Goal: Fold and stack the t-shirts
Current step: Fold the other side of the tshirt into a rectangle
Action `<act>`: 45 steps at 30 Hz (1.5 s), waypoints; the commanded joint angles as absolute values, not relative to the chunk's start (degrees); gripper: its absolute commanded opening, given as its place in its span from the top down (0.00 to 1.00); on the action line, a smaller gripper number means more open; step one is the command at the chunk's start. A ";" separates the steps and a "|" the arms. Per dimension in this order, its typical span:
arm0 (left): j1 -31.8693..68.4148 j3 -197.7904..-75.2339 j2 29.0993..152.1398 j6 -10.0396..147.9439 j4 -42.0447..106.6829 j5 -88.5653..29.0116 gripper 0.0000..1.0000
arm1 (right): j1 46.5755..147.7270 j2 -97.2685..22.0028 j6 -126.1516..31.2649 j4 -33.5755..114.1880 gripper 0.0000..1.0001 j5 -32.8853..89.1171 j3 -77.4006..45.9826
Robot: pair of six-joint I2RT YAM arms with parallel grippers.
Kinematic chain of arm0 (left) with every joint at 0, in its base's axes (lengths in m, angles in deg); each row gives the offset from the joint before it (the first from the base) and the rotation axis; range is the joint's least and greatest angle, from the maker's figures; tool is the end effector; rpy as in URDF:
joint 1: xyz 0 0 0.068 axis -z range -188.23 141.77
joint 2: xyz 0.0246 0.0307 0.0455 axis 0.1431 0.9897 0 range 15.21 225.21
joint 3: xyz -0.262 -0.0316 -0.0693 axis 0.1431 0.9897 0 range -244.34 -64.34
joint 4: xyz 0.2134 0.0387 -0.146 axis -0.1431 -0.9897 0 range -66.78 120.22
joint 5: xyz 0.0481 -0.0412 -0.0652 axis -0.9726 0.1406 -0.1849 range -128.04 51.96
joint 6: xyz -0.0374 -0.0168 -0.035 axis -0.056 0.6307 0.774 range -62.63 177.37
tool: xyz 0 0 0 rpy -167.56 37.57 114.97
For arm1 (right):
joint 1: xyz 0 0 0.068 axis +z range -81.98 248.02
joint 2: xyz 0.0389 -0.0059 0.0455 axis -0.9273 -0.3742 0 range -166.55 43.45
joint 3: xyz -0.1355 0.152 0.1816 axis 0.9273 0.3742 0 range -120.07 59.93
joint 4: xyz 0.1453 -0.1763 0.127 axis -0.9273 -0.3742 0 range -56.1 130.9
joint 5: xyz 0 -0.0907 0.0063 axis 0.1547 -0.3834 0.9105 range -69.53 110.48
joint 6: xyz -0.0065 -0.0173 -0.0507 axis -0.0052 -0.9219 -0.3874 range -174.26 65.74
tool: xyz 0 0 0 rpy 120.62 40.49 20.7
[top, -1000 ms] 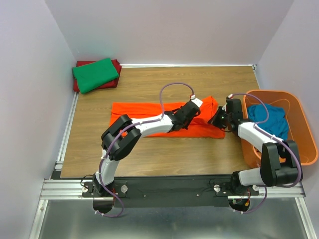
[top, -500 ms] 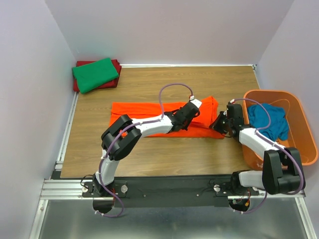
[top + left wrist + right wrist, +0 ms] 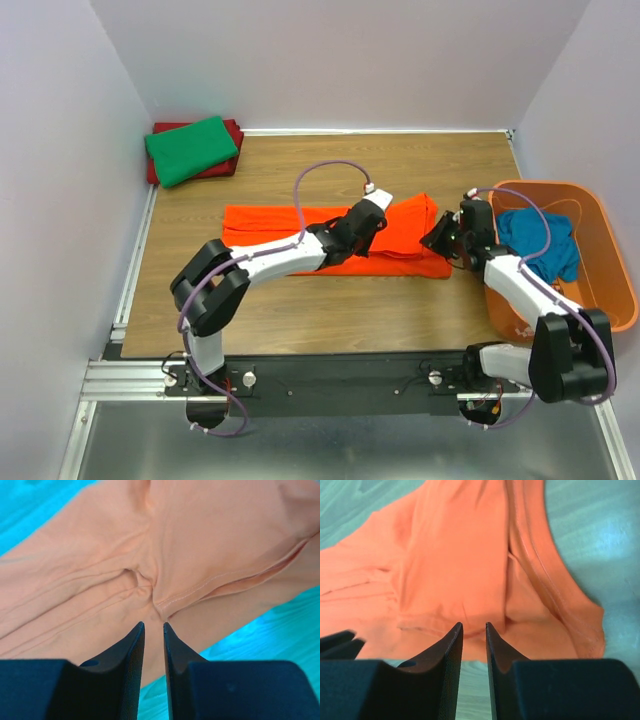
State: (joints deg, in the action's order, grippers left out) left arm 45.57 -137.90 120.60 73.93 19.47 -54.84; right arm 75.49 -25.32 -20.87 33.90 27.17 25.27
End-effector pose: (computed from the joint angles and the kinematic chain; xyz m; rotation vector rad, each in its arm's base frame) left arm 0.2501 -0.3242 0.2168 0.5900 2.2165 -0.3029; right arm 0.2407 0.0356 0.2000 0.4628 2.2878 0.4980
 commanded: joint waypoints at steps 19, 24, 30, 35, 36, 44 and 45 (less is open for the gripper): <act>8.14 -127.72 111.01 96.30 22.04 -46.66 0.73 | 88.41 -45.06 -20.25 37.65 0.69 22.32 21.07; 1.27 -125.25 111.80 99.30 24.14 -42.53 0.73 | 88.41 -41.91 -20.07 37.65 0.69 21.79 24.67; -1.11 -127.71 113.30 99.56 23.10 -41.90 0.73 | 88.41 -37.32 -20.42 35.63 0.69 23.37 17.94; -1.20 -128.33 113.12 102.89 19.16 -48.04 0.73 | 89.12 -43.45 -22.70 34.14 0.68 25.13 8.10; -1.20 -128.24 113.04 103.60 18.18 -49.28 0.73 | 89.81 -44.52 -23.31 34.13 0.68 25.13 6.42; -1.28 -124.90 111.54 107.38 15.10 -54.91 0.66 | 92.46 -59.81 -31.31 34.31 0.54 25.57 -6.95; -1.37 -124.90 111.89 107.64 14.92 -55.26 0.65 | 92.37 -62.35 -32.62 34.40 0.54 26.09 -8.61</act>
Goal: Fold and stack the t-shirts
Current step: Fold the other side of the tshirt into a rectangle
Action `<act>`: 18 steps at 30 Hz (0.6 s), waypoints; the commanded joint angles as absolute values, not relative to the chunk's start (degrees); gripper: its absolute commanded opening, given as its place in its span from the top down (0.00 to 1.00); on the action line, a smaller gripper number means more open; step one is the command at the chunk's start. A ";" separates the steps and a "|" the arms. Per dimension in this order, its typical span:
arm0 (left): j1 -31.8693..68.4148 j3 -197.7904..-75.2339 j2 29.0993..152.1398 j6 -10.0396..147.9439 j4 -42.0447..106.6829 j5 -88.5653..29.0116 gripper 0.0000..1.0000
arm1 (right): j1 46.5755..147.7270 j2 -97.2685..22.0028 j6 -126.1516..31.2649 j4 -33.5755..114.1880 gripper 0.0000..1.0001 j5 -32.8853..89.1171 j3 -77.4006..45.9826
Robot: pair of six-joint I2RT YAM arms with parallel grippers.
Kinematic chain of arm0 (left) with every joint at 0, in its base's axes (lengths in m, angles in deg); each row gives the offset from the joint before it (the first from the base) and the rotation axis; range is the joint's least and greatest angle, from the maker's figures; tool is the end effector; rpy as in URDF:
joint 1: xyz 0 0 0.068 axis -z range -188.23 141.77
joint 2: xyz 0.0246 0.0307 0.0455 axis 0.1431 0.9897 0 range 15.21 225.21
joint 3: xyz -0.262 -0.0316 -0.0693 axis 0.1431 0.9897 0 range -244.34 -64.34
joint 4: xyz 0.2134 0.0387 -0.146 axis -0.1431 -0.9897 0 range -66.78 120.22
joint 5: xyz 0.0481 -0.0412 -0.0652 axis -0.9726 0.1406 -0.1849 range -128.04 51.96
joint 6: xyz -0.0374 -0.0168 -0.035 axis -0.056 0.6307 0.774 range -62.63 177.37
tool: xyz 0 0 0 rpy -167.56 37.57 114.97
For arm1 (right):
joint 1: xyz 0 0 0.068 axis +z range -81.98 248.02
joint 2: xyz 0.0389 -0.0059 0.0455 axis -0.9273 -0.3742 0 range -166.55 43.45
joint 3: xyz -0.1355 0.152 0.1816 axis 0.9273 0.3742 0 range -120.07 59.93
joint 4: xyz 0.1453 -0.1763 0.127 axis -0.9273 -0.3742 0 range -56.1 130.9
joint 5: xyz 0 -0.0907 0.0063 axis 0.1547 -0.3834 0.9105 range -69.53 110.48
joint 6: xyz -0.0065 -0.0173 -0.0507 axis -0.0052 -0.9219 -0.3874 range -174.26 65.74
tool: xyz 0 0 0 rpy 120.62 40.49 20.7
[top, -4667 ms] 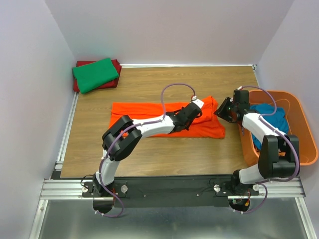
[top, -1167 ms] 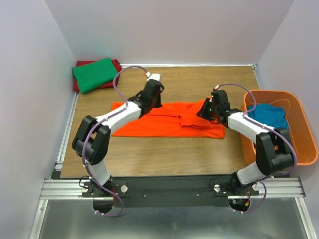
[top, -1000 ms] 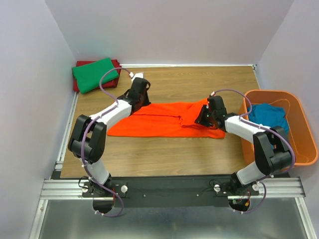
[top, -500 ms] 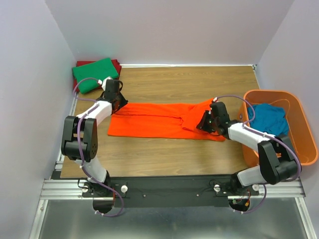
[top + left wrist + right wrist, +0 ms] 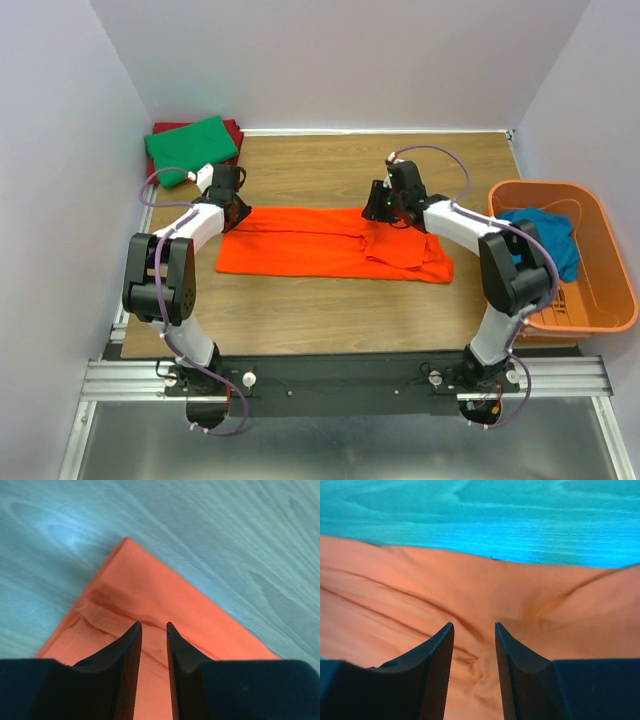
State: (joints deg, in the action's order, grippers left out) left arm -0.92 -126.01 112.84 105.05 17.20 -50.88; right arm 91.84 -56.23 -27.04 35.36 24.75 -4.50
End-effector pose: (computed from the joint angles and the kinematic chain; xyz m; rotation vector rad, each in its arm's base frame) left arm 0.3580 -0.0379 0.1979 -0.9240 2.2200 -0.1751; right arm 0.3484 0.1566 0.2098 0.0294 2.3414 0.5406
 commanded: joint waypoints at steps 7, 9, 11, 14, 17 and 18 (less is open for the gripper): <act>-3.13 -124.37 113.73 107.82 15.71 -54.83 0.62 | 95.26 -68.07 -37.99 34.57 0.49 26.01 -13.02; -3.65 -124.37 114.18 107.47 16.50 -54.39 0.62 | 96.23 -69.13 -39.05 34.57 0.48 25.31 -14.25; -4.01 -124.37 114.35 107.30 16.85 -53.95 0.62 | 96.76 -70.10 -39.58 34.57 0.48 25.22 -15.22; -4.45 -124.29 114.53 107.03 16.86 -54.04 0.62 | 97.90 -70.28 -39.67 34.49 0.48 24.78 -15.14; -4.80 -123.76 114.35 107.03 17.12 -54.30 0.62 | 98.96 -70.02 -39.76 34.66 0.48 24.61 -14.69; -4.80 -123.58 114.27 107.12 17.12 -54.30 0.62 | 99.66 -70.19 -39.84 34.66 0.48 24.52 -14.61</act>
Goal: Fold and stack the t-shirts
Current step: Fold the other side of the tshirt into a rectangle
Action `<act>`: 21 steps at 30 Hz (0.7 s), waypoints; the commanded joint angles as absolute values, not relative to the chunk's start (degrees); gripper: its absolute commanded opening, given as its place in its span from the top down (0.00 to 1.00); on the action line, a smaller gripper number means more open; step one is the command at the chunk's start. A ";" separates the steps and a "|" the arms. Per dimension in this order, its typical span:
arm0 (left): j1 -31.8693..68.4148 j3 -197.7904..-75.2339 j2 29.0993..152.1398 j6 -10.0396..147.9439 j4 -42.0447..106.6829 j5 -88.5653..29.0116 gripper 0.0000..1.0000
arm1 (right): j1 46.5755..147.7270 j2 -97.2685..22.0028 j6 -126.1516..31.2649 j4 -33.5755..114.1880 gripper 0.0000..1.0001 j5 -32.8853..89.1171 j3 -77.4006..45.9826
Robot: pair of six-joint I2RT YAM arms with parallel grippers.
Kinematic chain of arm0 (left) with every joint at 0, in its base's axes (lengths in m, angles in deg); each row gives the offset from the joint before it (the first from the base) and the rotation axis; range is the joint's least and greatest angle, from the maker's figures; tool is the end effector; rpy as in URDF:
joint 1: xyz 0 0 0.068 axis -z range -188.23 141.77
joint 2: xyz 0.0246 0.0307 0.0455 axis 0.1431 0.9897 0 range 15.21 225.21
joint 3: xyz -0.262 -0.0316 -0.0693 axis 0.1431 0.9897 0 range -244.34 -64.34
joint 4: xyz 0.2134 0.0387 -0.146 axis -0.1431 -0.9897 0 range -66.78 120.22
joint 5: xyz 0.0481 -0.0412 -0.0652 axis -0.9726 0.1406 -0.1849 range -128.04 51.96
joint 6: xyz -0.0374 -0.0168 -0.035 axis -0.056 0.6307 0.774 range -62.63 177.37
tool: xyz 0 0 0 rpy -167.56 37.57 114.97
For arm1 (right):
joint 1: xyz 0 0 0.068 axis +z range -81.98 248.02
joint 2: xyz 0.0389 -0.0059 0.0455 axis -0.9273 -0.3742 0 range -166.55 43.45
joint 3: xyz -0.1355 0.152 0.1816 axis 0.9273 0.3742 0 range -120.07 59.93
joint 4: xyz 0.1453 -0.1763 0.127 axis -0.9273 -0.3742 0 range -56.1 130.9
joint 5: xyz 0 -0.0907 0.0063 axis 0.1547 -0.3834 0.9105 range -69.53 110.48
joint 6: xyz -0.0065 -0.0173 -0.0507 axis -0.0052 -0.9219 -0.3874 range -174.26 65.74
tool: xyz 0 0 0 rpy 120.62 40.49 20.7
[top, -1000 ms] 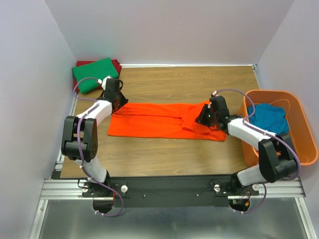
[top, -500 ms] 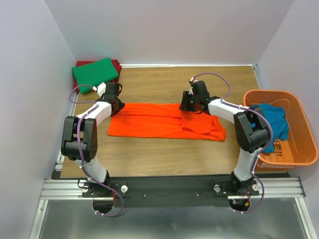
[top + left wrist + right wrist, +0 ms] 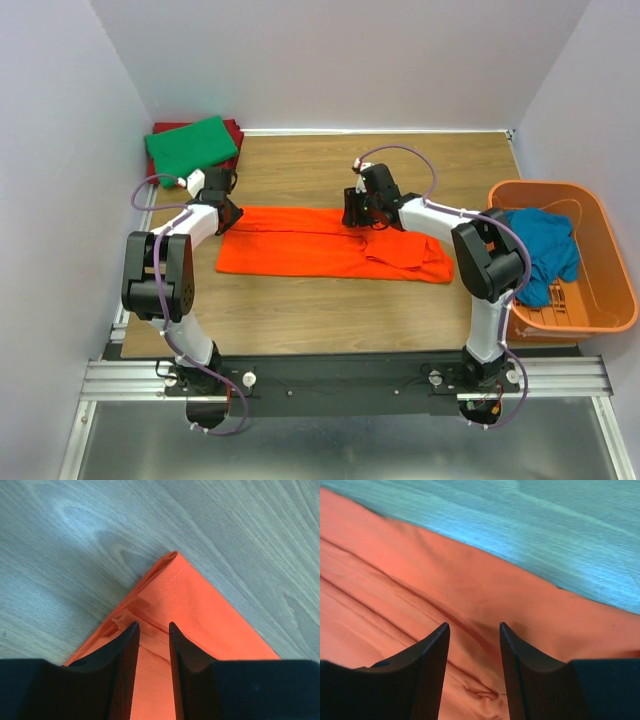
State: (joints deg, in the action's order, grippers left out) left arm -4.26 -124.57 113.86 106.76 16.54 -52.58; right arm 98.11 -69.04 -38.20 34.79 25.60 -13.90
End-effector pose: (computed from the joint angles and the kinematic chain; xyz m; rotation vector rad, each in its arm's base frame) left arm 0.3553 -0.0157 0.1838 -1.0407 2.2095 -0.0980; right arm 0.3684 0.2169 0.1742 -0.3381 2.3801 0.4913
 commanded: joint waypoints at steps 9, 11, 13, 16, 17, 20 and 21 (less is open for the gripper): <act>-5.06 -124.46 115.50 107.21 17.38 -54.21 0.63 | 101.68 -72.04 -40.28 34.75 0.49 24.08 -15.57; -5.06 -124.46 115.50 107.21 17.38 -54.21 0.65 | 101.95 -72.13 -40.46 34.66 0.49 24.17 -15.84; -5.15 -124.29 115.50 107.12 17.30 -54.38 0.65 | 102.39 -72.30 -40.63 34.66 0.49 24.17 -15.92; -5.15 -123.94 115.41 107.29 17.29 -54.56 0.65 | 102.56 -72.65 -40.72 34.66 0.49 23.99 -15.92; -5.15 -123.76 115.32 107.29 17.38 -54.47 0.65 | 102.57 -72.74 -40.72 34.66 0.50 23.99 -15.84; -5.15 -123.76 115.76 107.21 17.38 -54.47 0.67 | 102.83 -72.66 -40.63 34.66 0.52 23.99 -15.75; -5.24 -123.67 115.85 107.21 17.38 -54.47 0.67 | 102.83 -72.74 -40.63 34.75 0.52 23.99 -15.66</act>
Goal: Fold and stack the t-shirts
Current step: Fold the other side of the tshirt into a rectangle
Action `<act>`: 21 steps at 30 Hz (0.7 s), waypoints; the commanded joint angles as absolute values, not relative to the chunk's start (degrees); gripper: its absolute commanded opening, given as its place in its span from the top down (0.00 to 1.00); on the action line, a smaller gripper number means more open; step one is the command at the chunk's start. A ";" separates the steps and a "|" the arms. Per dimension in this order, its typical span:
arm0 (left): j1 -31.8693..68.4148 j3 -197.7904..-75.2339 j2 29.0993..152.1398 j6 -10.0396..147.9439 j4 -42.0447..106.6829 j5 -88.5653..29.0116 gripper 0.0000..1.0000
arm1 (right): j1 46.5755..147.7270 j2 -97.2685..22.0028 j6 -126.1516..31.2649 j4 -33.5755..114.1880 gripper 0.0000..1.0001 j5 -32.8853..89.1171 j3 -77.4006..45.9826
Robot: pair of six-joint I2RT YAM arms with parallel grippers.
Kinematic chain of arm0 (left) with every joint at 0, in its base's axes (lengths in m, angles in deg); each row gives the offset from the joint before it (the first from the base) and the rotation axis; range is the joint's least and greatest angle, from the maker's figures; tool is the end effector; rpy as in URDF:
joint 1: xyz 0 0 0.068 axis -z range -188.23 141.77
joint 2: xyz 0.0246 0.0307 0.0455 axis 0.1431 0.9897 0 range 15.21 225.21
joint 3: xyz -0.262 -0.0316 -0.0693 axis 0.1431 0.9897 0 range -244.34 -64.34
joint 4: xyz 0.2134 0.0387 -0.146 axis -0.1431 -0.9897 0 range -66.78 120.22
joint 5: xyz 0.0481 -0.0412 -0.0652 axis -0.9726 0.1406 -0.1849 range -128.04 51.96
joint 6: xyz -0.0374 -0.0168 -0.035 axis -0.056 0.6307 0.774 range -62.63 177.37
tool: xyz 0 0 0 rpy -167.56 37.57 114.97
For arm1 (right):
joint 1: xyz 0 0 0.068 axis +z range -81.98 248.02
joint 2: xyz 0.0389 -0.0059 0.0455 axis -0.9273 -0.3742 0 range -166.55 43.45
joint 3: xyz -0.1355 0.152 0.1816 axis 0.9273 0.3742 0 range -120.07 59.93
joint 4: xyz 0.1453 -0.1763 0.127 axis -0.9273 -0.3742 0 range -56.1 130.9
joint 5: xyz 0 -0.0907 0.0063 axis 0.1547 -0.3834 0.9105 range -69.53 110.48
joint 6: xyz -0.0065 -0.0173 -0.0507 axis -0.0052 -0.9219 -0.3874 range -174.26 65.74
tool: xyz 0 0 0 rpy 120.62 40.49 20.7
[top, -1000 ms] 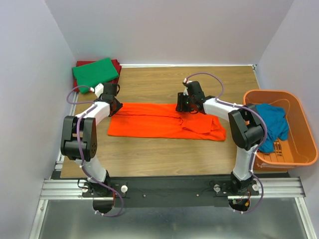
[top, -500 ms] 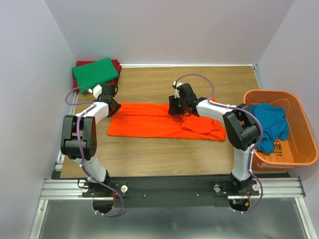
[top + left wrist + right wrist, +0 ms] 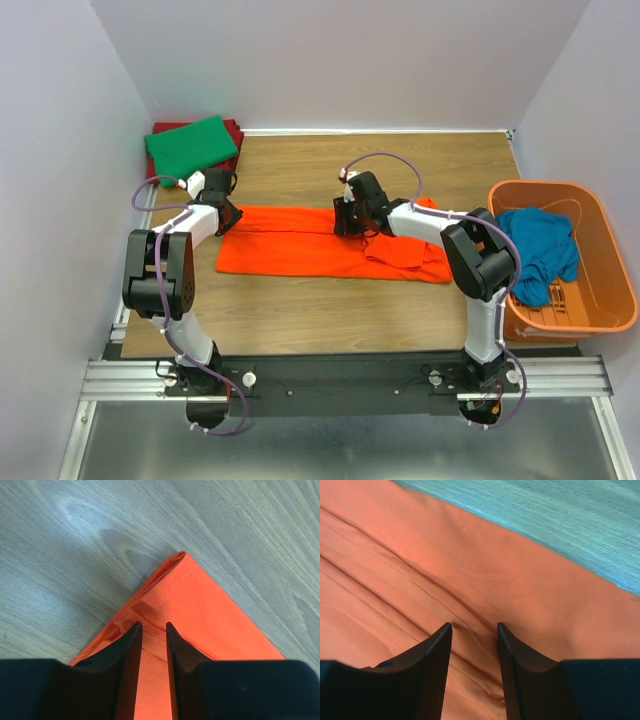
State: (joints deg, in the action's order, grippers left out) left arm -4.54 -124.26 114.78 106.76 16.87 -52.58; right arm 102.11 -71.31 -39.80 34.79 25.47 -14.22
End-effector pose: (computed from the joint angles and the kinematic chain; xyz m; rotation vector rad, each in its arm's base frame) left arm 0.3559 -0.0140 0.1772 -1.0496 2.2207 -0.0868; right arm 0.3550 0.2438 0.1596 -0.4580 2.3988 0.4952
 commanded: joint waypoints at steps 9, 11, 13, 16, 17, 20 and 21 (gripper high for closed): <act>-5.24 -123.58 116.29 107.12 17.82 -54.56 0.79 | 103.27 -71.78 -40.46 34.75 0.71 23.73 -15.31; -5.24 -123.58 116.64 107.03 17.82 -54.47 0.85 | 103.27 -71.51 -40.37 34.84 0.75 23.38 -14.96; -5.33 -123.58 116.73 106.94 17.91 -54.39 0.90 | 103.27 -71.25 -40.20 35.01 0.78 23.29 -14.52; -5.33 -123.58 116.38 106.77 17.91 -54.47 1.00 | 103.36 -70.11 -40.02 35.54 0.83 22.76 -13.47; -5.41 -123.58 116.20 106.77 18.00 -54.56 1.00 | 103.27 -69.50 -40.02 35.63 0.84 22.67 -13.29; -5.50 -123.76 115.94 106.50 18.17 -54.30 1.00 | 103.27 -68.35 -39.76 36.24 0.86 22.15 -12.32; -5.59 -123.76 115.76 106.42 18.09 -54.04 1.00 | 103.36 -67.65 -39.67 36.33 0.86 21.88 -11.97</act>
State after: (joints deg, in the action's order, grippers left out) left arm -4.89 -124.20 115.96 106.67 17.29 -52.61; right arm 102.68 -71.03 -39.78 35.05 24.16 -13.63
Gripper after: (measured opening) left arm 0.004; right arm 0.146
